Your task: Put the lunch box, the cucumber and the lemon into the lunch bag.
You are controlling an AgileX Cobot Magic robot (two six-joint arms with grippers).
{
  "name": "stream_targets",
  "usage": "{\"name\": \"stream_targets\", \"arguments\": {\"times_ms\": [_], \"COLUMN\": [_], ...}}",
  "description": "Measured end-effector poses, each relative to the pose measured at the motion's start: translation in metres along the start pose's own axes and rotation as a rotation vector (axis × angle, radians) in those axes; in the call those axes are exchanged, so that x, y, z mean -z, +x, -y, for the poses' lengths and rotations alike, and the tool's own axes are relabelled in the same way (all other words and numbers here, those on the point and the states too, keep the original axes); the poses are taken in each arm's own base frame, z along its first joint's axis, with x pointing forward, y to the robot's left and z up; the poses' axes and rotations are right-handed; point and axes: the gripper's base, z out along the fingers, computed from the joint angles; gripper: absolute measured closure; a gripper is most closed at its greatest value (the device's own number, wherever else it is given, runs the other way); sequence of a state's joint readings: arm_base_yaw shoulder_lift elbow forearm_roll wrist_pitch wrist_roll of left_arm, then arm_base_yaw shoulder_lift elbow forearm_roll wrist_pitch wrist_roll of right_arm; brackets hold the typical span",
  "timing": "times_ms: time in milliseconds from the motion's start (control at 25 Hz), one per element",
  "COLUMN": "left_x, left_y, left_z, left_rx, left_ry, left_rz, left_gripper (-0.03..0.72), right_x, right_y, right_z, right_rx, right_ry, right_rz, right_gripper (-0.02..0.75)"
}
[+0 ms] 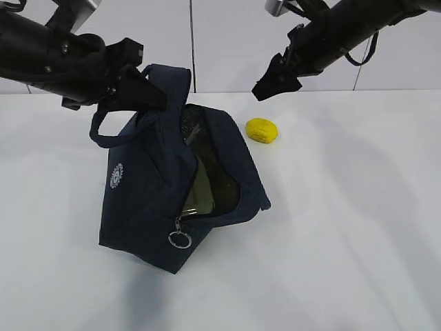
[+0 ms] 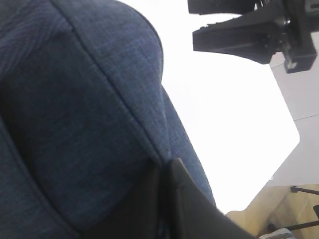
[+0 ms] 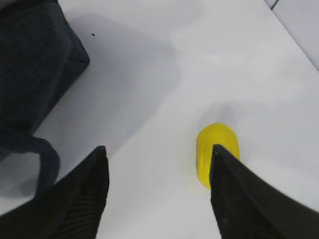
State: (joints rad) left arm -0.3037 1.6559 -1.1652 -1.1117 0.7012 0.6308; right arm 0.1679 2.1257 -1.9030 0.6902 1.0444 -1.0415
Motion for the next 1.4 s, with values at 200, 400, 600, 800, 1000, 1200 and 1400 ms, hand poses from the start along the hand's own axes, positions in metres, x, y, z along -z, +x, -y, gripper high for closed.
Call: {"name": "stream_targets", "arguments": {"times_ms": [200, 400, 600, 800, 1000, 1200, 1400], "left_x": [0.000, 0.000, 0.000, 0.000, 0.000, 0.000, 0.000], "left_y": [0.000, 0.000, 0.001, 0.001, 0.001, 0.000, 0.000], "left_z": [0.000, -0.001, -0.002, -0.002, -0.002, -0.003, -0.003], "left_rx": [-0.007, -0.010, -0.024, -0.027, -0.029, -0.030, -0.030], "left_ry": [-0.005, -0.007, -0.019, -0.022, -0.024, -0.029, -0.030], "left_rz": [-0.003, -0.005, -0.009, -0.009, -0.008, -0.002, 0.000], "left_gripper": [0.696, 0.696, 0.696, 0.696, 0.696, 0.696, 0.696], "right_x": [-0.011, -0.041, -0.070, -0.090, -0.102, -0.102, -0.112], "right_y": [0.005, 0.022, 0.041, 0.056, 0.063, 0.060, 0.064], "right_z": [0.012, 0.029, 0.042, 0.051, 0.061, 0.063, 0.065], "right_rx": [0.198, 0.183, 0.156, 0.150, 0.135, 0.108, 0.078], "right_ry": [0.069, 0.115, 0.138, 0.155, 0.232, 0.252, 0.246], "right_rz": [-0.010, -0.024, -0.046, -0.063, -0.042, -0.003, 0.036], "right_gripper": [0.254, 0.254, 0.254, 0.254, 0.254, 0.254, 0.254]}}
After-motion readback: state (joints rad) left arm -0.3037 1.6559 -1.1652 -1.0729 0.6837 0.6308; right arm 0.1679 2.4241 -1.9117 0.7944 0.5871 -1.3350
